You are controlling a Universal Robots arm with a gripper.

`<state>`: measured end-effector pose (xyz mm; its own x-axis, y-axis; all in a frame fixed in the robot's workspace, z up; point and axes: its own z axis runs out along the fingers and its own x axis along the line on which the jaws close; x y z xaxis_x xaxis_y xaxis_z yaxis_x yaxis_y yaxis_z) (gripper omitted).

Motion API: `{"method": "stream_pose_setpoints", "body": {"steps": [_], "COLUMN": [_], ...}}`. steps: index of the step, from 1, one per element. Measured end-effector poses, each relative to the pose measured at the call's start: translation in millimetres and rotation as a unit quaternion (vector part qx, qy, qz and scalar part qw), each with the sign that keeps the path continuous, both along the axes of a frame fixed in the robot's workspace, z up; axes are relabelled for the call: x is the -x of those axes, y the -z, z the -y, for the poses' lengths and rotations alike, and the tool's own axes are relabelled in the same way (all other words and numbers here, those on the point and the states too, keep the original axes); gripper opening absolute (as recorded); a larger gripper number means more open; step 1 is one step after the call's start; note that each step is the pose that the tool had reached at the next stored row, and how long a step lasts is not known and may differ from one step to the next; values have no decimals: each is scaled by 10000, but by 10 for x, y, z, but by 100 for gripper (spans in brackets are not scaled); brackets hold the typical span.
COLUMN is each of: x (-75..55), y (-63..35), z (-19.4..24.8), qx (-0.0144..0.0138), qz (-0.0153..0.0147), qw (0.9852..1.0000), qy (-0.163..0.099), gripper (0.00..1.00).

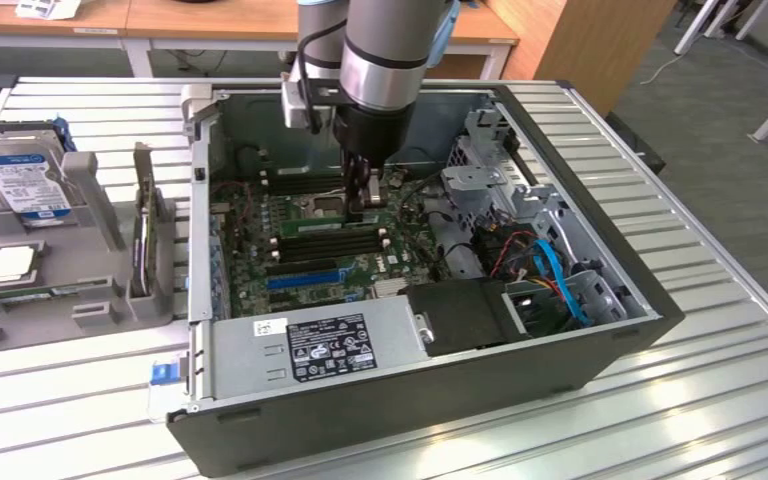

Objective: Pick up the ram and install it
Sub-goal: 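Insert the ram into the slot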

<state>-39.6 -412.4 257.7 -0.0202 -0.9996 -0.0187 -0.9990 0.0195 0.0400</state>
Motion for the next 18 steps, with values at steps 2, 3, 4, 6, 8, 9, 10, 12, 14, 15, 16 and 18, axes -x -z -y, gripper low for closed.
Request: {"method": "stream_pose_setpoints", "body": {"steps": [2,3,4,6,8,9,10,12,14,15,16,18], "x": [0,0,0,0,0,0,0,0,0,0,0,0], "y": [16,25,33,50,64,72,79,92,104,108,112,117], "z": [0,1,2,2,3,3,3,4,4,4,4,4], "qx": [-1,-1,0,-1,0,0,-1,0,0,0,0,1], "qz": [1,1,1,1,1,1,1,1,1,1,1,1], "qw": [10000,10000,10000,10000,10000,10000,10000,10000,10000,10000,10000,10000], "qy": [0,0,0,0,0,0,0,0,0,0,0,0], "gripper": [12,12,12,12,12,12,12,12,12,12,12,12]}}
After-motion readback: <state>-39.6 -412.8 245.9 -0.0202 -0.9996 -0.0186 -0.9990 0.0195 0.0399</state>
